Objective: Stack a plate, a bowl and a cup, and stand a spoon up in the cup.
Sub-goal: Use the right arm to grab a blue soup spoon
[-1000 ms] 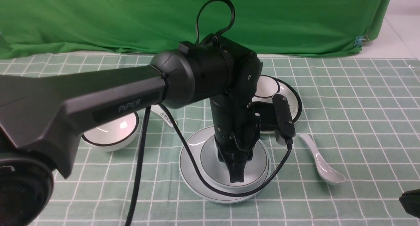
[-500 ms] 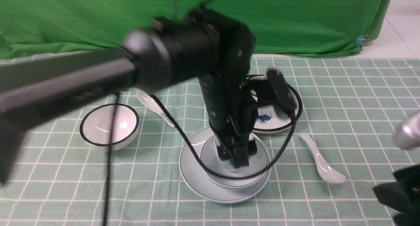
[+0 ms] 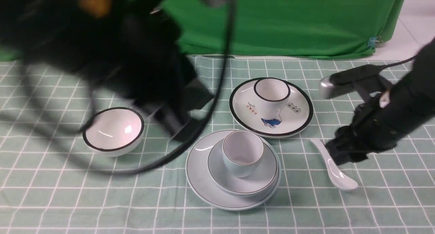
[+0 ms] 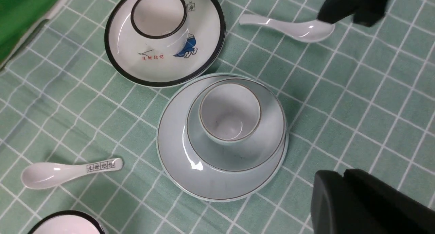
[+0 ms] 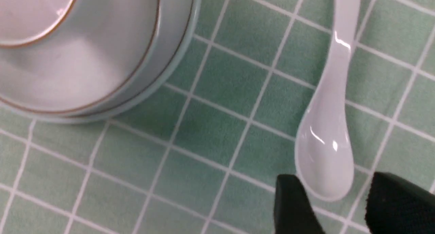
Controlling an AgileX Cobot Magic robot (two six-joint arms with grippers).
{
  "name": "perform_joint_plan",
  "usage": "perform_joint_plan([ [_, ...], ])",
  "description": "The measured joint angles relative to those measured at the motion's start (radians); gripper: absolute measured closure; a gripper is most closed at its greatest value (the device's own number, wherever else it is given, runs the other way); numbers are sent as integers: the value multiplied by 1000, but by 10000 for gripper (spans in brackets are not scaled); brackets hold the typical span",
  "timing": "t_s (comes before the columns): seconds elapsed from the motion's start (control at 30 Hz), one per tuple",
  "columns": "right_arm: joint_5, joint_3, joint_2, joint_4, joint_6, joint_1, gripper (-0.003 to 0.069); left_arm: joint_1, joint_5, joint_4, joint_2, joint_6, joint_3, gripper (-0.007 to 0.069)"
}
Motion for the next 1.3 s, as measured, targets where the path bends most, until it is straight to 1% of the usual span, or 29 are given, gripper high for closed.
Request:
perform_joint_plan([
  [0.1,-8,-69,107,12,-21,-23,313,0,-149,-25,-141,-39,182,618],
  [0.13,-9,-117,169,15,-26,-32,302,0,-278,-52,-247,-47,311,618],
  [0.17,-9,-122,184,16,-27,-34,297,0,-307,-63,-269,-48,339,618],
  [0.2,-8,-171,248,16,-32,-41,270,0,-422,-85,-352,-51,444,618],
  [0.23,-8,-180,261,16,-34,-42,265,0,-448,-95,-371,-54,468,618],
  [0.27,-8,-202,296,16,-38,-45,251,0,-516,-106,-424,-55,523,618],
  [0.33,-7,-242,349,17,-48,-54,242,0,-598,-124,-501,-57,621,618],
  [0.5,-15,-281,405,17,-49,-64,239,0,-625,-134,-578,-58,680,616],
  [0.7,-28,-287,446,13,-49,-65,240,0,-631,-139,-580,-58,682,615],
  [0.77,-27,-292,452,12,-53,-65,267,0,-631,-147,-580,-58,682,615],
  [0.83,-25,-295,454,5,-54,-65,319,0,-631,-151,-580,-58,682,615],
  [0.87,-24,-295,455,0,-60,-65,377,0,-631,-153,-580,-58,682,615],
  [0.9,-21,-295,455,-3,-68,-66,417,0,-630,-153,-580,-58,682,615],
  [0.93,-21,-295,456,-5,-70,-66,417,0,-630,-153,-580,-58,682,615],
  [0.97,-16,-296,456,-3,-79,-66,493,0,-627,-157,-580,-59,682,615],
  [1.13,-13,-259,404,13,-100,-66,487,0,-611,-157,-580,-59,682,615],
  [1.2,-103,-123,226,39,-102,-55,487,0,-594,-157,-580,-47,682,615],
  [1.27,-283,17,45,84,-108,-29,487,0,-592,-157,-580,-31,682,615],
  [1.3,-346,76,1,108,-108,-18,487,0,-591,-157,-580,-27,682,615],
])
